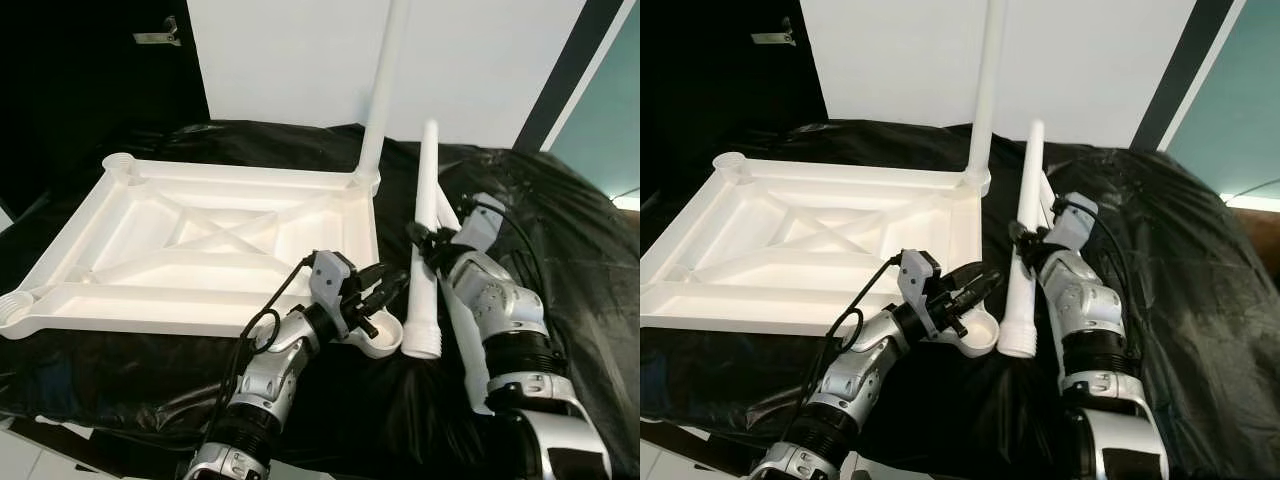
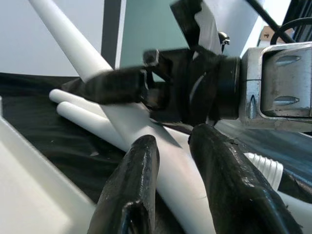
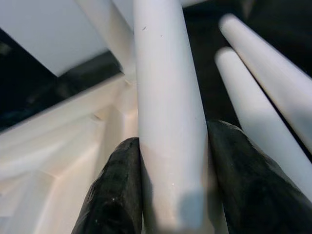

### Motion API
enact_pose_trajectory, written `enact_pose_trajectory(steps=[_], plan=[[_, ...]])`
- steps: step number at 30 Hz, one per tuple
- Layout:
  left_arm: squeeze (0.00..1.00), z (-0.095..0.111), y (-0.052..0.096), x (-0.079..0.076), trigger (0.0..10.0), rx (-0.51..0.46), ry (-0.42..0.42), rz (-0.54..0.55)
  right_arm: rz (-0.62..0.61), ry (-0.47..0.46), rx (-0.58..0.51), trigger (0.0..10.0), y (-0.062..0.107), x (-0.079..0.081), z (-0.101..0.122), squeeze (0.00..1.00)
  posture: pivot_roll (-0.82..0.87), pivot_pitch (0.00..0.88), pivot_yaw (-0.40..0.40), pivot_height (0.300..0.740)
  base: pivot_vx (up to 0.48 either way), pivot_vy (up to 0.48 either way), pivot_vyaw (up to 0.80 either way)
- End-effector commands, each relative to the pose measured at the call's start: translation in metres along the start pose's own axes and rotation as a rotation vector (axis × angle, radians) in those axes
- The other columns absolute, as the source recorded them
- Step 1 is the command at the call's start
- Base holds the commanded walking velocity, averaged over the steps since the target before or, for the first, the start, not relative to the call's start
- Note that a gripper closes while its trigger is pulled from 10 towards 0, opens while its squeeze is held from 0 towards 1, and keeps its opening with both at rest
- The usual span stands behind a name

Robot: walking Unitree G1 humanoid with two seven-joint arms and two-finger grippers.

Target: Building children table

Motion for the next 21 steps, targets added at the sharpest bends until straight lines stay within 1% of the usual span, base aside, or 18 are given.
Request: enact_pose_trajectory(steps=[1,4,6,7,8,9,10,12,14,15,16,17,18,20,21], plan=[[0.0,-0.003,-0.002,-0.003,10.0,0.009,-0.003,-0.027,0.026,0.038,-0.088,0.0,0.005,0.008,0.008,0.0,-0.01,0.0,-0.022,0.74,0.0,0.0,0.0],[0.0,-0.001,-0.003,-0.001,10.0,-0.001,-0.001,-0.018,0.064,0.089,-0.139,0.0,0.01,0.011,0.015,0.0,-0.01,0.0,-0.023,0.74,0.0,0.0,0.0],[0.0,0.0,-0.003,-0.001,10.0,-0.002,0.0,-0.016,0.066,0.097,-0.145,0.0,0.011,0.011,0.015,0.0,-0.01,0.0,-0.023,0.74,0.0,0.0,0.0],[0.0,0.0,-0.002,0.001,10.0,-0.003,-0.001,-0.009,0.11,0.139,-0.198,0.0,0.017,0.013,0.023,0.0,-0.01,0.0,-0.022,0.74,0.0,0.0,0.0],[0.0,-0.001,-0.001,0.001,10.0,-0.002,0.0,-0.007,0.152,0.153,-0.227,0.0,0.021,0.017,0.028,0.0,-0.01,0.0,-0.022,0.74,0.0,0.0,0.0],[0.0,-0.001,-0.001,0.001,10.0,-0.002,0.0,-0.007,0.152,0.153,-0.227,0.0,0.021,0.017,0.028,0.0,-0.01,0.0,-0.022,0.74,0.0,0.0,0.0],[0.0,-0.001,0.0,0.003,10.0,-0.002,0.001,0.0,0.24,0.179,-0.303,0.0,0.029,0.026,0.043,0.0,-0.02,0.0,-0.023,0.74,0.0,0.0,0.0],[0.0,-0.001,0.001,0.004,10.0,-0.002,0.002,0.005,0.285,0.192,-0.342,0.0,0.034,0.031,0.051,0.0,-0.02,0.0,-0.023,0.74,0.0,0.0,0.0],[0.0,-0.002,0.003,0.008,10.0,0.012,-0.017,0.023,0.34,0.201,-0.388,0.0,0.039,0.036,0.062,0.0,-0.02,0.0,-0.022,0.74,0.0,0.0,0.0],[0.0,-0.002,0.003,0.008,10.0,0.012,-0.017,0.023,0.34,0.201,-0.388,0.0,0.039,0.036,0.062,0.0,-0.02,0.0,-0.022,0.74,0.0,0.0,0.0],[0.0,-0.006,0.007,0.014,10.0,0.048,-0.031,0.031,0.378,0.211,-0.426,0.0,0.042,0.04,0.071,0.0,-0.02,0.0,-0.025,0.74,0.0,0.0,0.0],[0.0,-0.008,0.009,0.017,10.0,0.072,-0.035,0.032,0.391,0.214,-0.44,0.0,0.043,0.041,0.076,0.0,-0.02,0.0,-0.025,0.74,0.0,0.0,0.0],[0.0,-0.008,0.009,0.017,10.0,0.072,-0.035,0.032,0.391,0.214,-0.44,0.0,0.043,0.041,0.076,0.0,-0.02,0.0,-0.025,0.74,0.0,0.0,0.0],[0.0,-0.01,0.016,0.016,10.0,0.121,-0.018,-0.023,0.425,0.222,-0.47,0.0,0.046,0.045,0.085,0.0,-0.02,0.0,-0.031,0.74,0.0,0.0,0.0],[0.0,-0.01,0.016,0.016,10.0,0.121,-0.018,-0.023,0.425,0.222,-0.47,0.0,0.046,0.045,0.085,0.0,-0.02,0.0,-0.031,0.74,0.0,0.0,0.0]])
Point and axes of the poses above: a point about 5 cm out from each wrist's last joint towards the gripper, its own y axis pointing back from the gripper into the wrist, its own z axis along the axis of the wrist's last joint, x = y × z, the point moved 4 cm from there along -y, pointing out of the wrist towards the gripper, and after that the axes turned 12 degrees about y, right-handed, at the moved point
